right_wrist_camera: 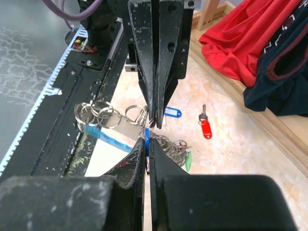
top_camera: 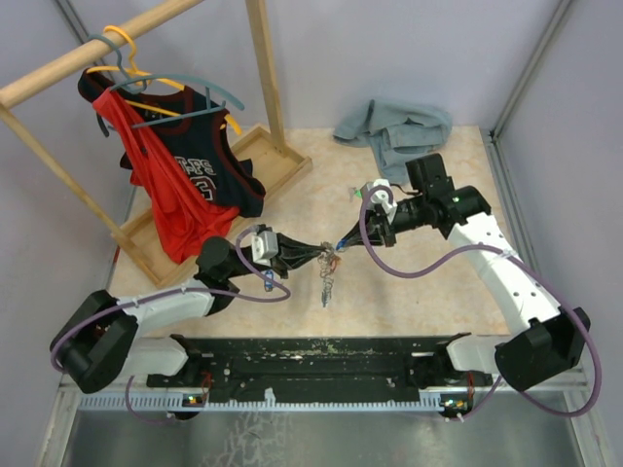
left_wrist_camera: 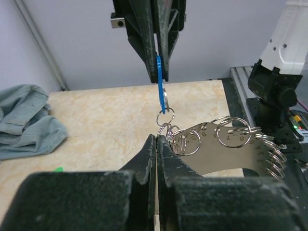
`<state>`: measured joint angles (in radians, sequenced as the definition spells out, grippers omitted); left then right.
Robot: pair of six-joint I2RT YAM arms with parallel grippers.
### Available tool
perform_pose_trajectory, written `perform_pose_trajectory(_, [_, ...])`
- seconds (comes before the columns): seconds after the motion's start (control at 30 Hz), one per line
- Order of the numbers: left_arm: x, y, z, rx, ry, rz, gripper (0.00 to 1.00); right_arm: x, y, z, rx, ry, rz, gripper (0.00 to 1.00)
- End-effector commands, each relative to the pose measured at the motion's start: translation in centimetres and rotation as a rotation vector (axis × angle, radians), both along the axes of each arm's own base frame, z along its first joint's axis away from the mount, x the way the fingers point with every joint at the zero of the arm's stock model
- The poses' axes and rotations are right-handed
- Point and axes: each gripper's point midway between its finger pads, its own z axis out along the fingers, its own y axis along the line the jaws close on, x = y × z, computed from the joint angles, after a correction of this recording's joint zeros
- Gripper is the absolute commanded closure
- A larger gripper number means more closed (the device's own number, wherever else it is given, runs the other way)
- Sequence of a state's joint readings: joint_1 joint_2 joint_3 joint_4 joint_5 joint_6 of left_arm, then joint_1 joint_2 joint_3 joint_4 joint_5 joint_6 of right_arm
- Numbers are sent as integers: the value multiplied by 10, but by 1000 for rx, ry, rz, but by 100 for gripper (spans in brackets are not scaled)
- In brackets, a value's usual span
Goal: Remove the keys from the keyring
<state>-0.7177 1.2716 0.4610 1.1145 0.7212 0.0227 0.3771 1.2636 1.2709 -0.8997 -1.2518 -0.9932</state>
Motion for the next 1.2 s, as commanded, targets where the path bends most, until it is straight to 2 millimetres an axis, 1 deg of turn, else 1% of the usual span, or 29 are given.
perform_pose_trajectory(0.0, [5,11,29,-106,-39,80,100,-3,-5,3,13,-105,12,100])
perform_pose_trajectory(0.17, [3,11,36,-149,-33,68,100,-4,-1,-15,9,-103,29,100])
perform_pose_trajectory(0.33, [2,10,43,-187,-11,65,100,0,5,-34,-18,-134,30,100])
perform_pose_trajectory(0.5, [-1,10,46,-210,3,51,100,12,12,-47,-46,-146,-22,100])
perform_pose_trajectory(0.57, [-2,9,45,-213,13,42,100,15,14,-48,-42,-141,-36,100])
perform_pose_trajectory(0.7, [-1,9,38,-201,19,53,100,13,15,-33,-19,-117,-33,100])
perform_pose_trajectory(0.9, [5,12,23,-147,11,99,100,3,4,4,57,-79,-12,100])
perform_pose_trajectory(1.03, [8,13,14,-136,20,113,100,-1,4,15,70,-73,-4,100])
perform_pose_trajectory(1.17, [7,13,12,-136,21,98,100,-1,3,21,66,-68,-18,100])
